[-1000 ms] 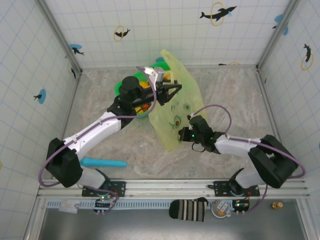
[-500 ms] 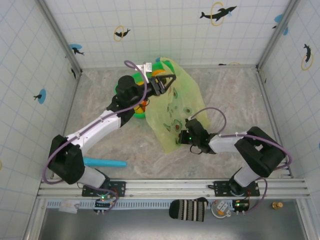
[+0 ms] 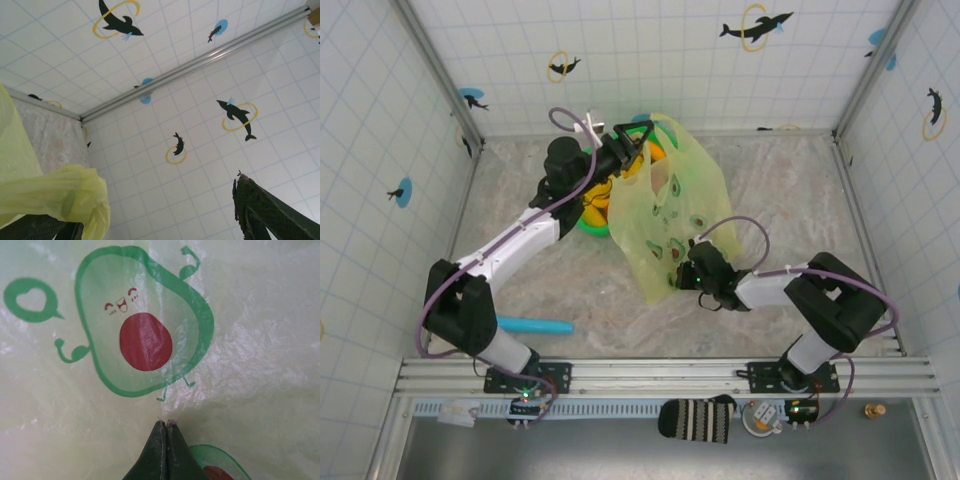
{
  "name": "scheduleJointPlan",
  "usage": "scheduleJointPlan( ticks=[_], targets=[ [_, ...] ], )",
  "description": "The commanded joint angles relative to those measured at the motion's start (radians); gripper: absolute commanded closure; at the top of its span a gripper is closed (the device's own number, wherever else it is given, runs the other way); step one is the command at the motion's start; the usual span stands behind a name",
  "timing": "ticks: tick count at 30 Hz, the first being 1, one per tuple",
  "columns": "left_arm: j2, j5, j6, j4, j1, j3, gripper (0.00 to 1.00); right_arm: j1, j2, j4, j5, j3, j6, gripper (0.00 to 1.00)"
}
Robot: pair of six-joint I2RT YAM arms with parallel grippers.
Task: Place the fake fruits into the plastic bag and tie a complex knot
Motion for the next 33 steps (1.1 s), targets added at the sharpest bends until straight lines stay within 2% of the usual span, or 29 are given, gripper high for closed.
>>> scheduleJointPlan(
  ticks=[1,4,6,8,10,13,16,18,23,25,28,33],
  targets=[
    [0.023,-0.032,-0.037,0.007,0.006,0.045,0.23,0.017,0.035,-0.025,0.038,-0.029,-0.013,1.0],
    [0.04,-0.08,-0.028,-0.06,0.006,0.065,0.32,0.026,0.04,-0.011,0.046,-0.038,-0.009,1.0],
    [0.058,-0.092,-0.032,-0.042,0.008,0.068,0.52,0.032,0.041,-0.002,0.05,-0.043,-0.006,1.0],
    [0.082,-0.073,-0.03,-0.026,0.008,0.096,0.77,0.034,0.039,0.002,0.055,-0.043,-0.004,1.0],
    [0.101,-0.042,-0.017,-0.011,0.008,0.129,0.98,0.037,0.023,0.0,0.061,-0.045,-0.004,1.0],
    [0.099,0.013,0.057,-0.057,0.004,0.189,1.0,0.037,-0.042,-0.022,0.072,-0.043,-0.011,1.0],
    [0.069,0.069,0.189,-0.126,-0.01,0.24,1.0,0.034,-0.13,-0.048,0.105,-0.035,-0.032,1.0],
    [0.053,0.142,0.252,-0.144,-0.024,0.266,1.0,0.03,-0.162,-0.044,0.117,-0.027,-0.04,0.98],
    [0.01,0.358,0.35,-0.178,-0.084,0.287,1.0,0.018,-0.095,0.006,0.119,0.047,-0.072,0.94],
    [-0.029,0.396,0.416,-0.232,-0.123,0.26,1.0,0.018,-0.055,0.085,0.121,0.062,-0.075,0.92],
    [-0.117,0.405,0.533,-0.32,-0.183,0.179,1.0,0.018,0.013,0.229,0.136,0.077,-0.081,0.8],
    [-0.352,0.359,0.619,-0.336,-0.215,-0.118,1.0,0.014,0.091,0.304,0.131,0.154,-0.152,0.67]
  ],
)
